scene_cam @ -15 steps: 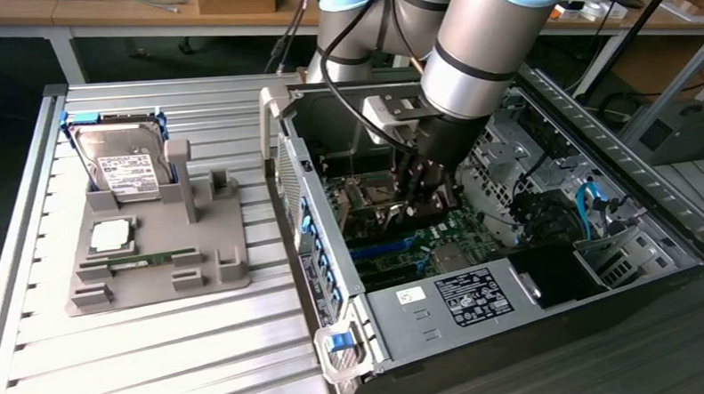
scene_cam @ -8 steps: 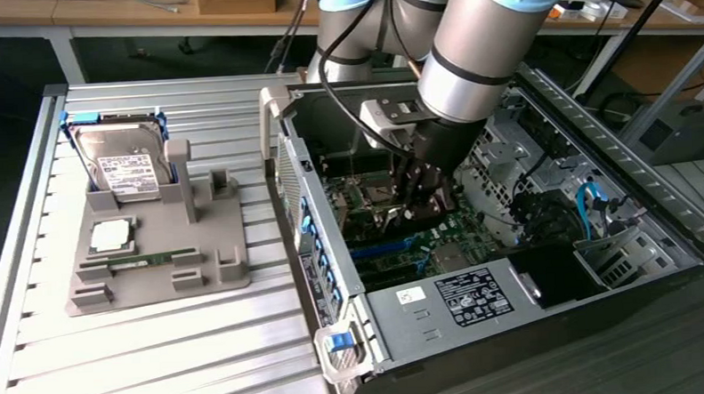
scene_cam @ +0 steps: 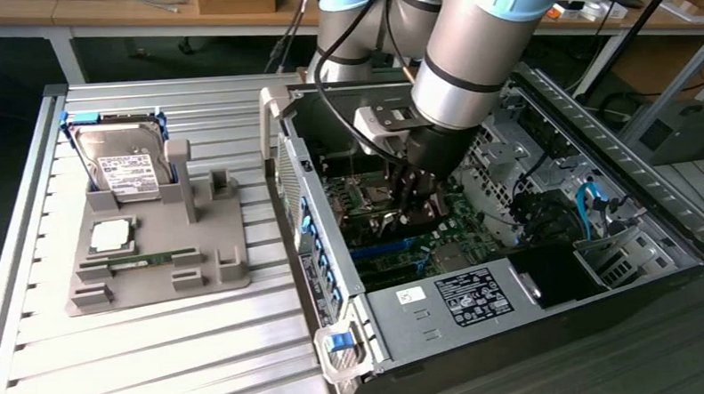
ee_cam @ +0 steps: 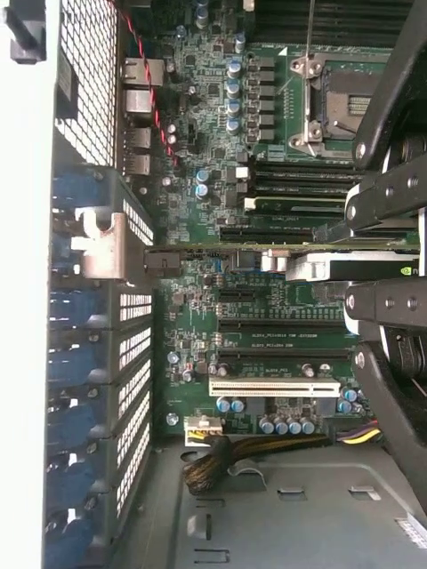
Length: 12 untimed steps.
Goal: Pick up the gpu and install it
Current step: 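Insert the gpu into the slot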
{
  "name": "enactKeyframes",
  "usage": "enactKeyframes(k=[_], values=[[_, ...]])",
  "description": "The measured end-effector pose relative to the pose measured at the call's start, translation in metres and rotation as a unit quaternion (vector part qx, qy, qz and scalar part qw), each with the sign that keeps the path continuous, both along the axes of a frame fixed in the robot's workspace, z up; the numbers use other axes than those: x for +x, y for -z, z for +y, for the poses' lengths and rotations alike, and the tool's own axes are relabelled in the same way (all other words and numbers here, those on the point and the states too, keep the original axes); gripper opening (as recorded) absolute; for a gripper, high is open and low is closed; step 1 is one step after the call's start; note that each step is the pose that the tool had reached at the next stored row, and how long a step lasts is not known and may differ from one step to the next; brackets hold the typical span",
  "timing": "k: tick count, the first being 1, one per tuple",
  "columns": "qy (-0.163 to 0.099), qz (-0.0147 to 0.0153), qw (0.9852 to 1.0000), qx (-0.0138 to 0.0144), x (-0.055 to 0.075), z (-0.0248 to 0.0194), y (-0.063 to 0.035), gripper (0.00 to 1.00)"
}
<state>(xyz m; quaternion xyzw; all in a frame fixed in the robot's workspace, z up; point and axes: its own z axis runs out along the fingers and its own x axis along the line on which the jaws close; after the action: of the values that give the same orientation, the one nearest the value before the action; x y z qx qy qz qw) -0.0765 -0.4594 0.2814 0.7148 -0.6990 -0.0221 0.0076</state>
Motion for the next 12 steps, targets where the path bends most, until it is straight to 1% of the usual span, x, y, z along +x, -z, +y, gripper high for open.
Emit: enactKeyframes(k=[4,7,12], values=[[0.000,0.0000,1.0000,-0.0001,-0.0046,0.0000,0.0024,0.27],[0.000,0.0000,1.0000,-0.0001,-0.0048,0.0000,0.0043,0.27],[0.011,0.0001,0.9999,-0.0003,-0.0049,0.0000,0.0068,0.27]])
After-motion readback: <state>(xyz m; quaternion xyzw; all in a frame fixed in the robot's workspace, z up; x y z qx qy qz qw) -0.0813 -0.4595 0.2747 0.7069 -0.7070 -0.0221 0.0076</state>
